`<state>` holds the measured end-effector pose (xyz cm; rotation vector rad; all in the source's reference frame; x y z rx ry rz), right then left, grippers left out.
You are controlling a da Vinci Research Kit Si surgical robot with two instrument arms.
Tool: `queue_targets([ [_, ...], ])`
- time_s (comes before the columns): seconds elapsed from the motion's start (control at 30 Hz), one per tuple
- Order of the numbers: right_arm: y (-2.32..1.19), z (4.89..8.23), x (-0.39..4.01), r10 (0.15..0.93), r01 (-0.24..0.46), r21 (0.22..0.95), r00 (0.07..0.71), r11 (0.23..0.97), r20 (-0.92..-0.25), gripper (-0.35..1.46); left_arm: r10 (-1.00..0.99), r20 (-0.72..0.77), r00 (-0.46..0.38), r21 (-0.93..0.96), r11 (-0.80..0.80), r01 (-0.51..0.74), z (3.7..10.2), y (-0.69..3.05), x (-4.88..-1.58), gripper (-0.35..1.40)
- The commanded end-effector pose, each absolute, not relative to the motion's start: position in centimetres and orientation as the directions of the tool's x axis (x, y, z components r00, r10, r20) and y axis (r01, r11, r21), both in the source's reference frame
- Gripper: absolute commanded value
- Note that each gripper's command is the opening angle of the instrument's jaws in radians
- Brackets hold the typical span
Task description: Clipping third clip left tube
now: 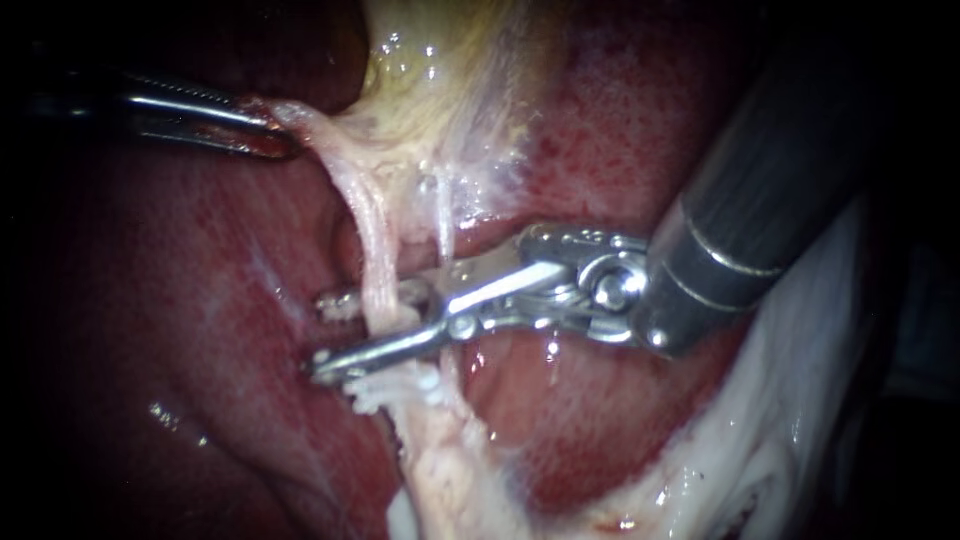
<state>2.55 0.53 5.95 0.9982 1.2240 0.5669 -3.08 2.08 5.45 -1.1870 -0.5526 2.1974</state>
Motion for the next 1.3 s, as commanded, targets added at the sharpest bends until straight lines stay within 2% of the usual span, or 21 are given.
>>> queue_targets([
  [0.03,0.56,5.90,2.54,0.818,0.145,0.866,0.285,0.478,-0.500,0.45,0.657,-0.612,-0.439,-0.596,-0.749,-0.290,5.45,2.08,-3.08,-0.35],
  [0.27,0.65,5.72,2.48,0.826,0.133,0.871,0.275,0.474,-0.491,0.36,0.657,-0.612,-0.439,-0.596,-0.749,-0.290,5.45,2.08,-3.09,-0.35],
  [0.37,0.65,5.72,2.45,0.826,0.134,0.871,0.276,0.474,-0.492,0.24,0.657,-0.612,-0.439,-0.596,-0.749,-0.290,5.46,2.08,-3.09,-0.35],
  [0.5,0.65,5.73,2.41,0.825,0.135,0.870,0.277,0.473,-0.492,-0.04,0.657,-0.612,-0.439,-0.596,-0.749,-0.290,5.46,2.08,-3.09,-0.35],
  [0.73,0.64,5.73,2.37,0.830,0.134,0.876,0.279,0.464,-0.482,-0.35,0.657,-0.612,-0.439,-0.596,-0.749,-0.290,5.47,2.08,-3.09,-0.35],
  [0.83,0.62,5.73,2.35,0.861,0.115,0.908,0.287,0.404,-0.420,-0.35,0.657,-0.612,-0.439,-0.596,-0.749,-0.290,5.47,2.08,-3.10,-0.35],
  [0.93,0.61,5.74,2.35,0.873,0.104,0.919,0.289,0.380,-0.394,-0.35,0.657,-0.612,-0.439,-0.596,-0.749,-0.290,5.48,2.09,-3.10,-0.35],
  [1.3,0.61,5.80,2.35,0.870,0.112,0.919,0.295,0.379,-0.395,-0.34,0.657,-0.612,-0.439,-0.596,-0.749,-0.290,5.48,2.10,-3.10,-0.35],
])
